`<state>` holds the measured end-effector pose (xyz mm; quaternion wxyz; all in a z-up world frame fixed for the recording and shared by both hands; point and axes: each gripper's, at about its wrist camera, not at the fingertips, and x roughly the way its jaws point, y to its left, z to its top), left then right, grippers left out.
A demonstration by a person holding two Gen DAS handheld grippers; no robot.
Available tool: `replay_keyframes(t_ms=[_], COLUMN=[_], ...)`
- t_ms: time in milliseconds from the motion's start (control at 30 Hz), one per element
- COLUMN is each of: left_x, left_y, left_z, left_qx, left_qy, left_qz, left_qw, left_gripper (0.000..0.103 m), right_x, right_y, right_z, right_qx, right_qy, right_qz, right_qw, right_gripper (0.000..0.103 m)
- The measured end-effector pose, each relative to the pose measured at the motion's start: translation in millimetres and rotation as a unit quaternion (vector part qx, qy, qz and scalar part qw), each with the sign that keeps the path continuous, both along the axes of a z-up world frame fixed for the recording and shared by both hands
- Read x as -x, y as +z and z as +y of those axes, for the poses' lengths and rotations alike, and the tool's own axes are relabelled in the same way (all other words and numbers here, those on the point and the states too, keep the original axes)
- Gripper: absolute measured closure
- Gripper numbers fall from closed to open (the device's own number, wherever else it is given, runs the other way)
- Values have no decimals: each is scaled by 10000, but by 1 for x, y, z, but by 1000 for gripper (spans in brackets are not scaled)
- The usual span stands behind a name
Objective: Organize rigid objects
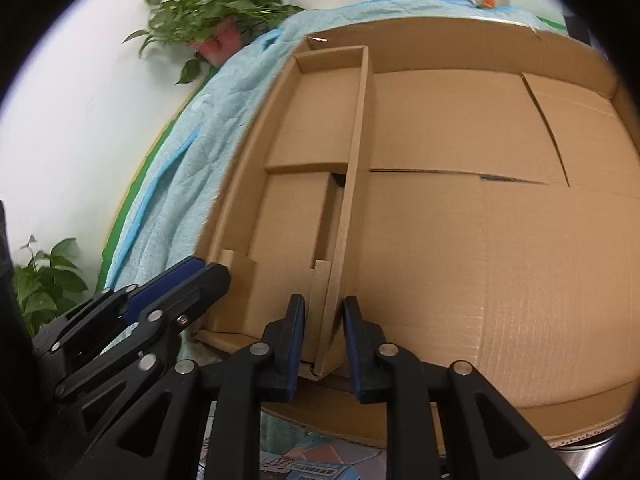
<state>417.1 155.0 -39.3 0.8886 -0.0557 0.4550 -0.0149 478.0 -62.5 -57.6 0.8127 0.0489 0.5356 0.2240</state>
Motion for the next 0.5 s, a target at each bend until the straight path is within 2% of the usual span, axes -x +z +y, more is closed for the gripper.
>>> replay_keyframes(t_ms=[33,67,100,133,200,233,300,400,500], left_x=[8,17,31,44,69,80,100,118,136], left_y=[6,13,22,31,48,54,64,72,79], left_z=[1,2,3,2,-2,-5,-11,-17,-24], left_qx=[22,11,-13,-35,-65,-80,-42,242,467], left_qy=[52,114,190,249,261,284,370,342,268], left_qz=[-111,-254,-477,-715,-1202,-1352,-1616,-1704,-1708], left_qw=[9999,9996,9987,9971,9924,9904,9862,9845,9838], left_gripper=[77,58,34,24,4,0,1,1,1], right_x=[2,10,17,29,46,55,71,95,117], right_y=[5,15,25,37,53,59,67,72,81], right_z=[-4,-7,-11,-18,-35,-45,-57,-68,-74], right_qx=[48,181,311,497,394,360,515,698,911], right_qy=[-7,-33,-38,-82,-199,-284,-391,-432,-409], right_qz=[-158,-488,-847,-1273,-1504,-1651,-1861,-2070,-2356], right_qw=[9999,9986,9959,9906,9876,9852,9804,9749,9667], right_gripper=[82,81,71,46,13,12,9,1,1])
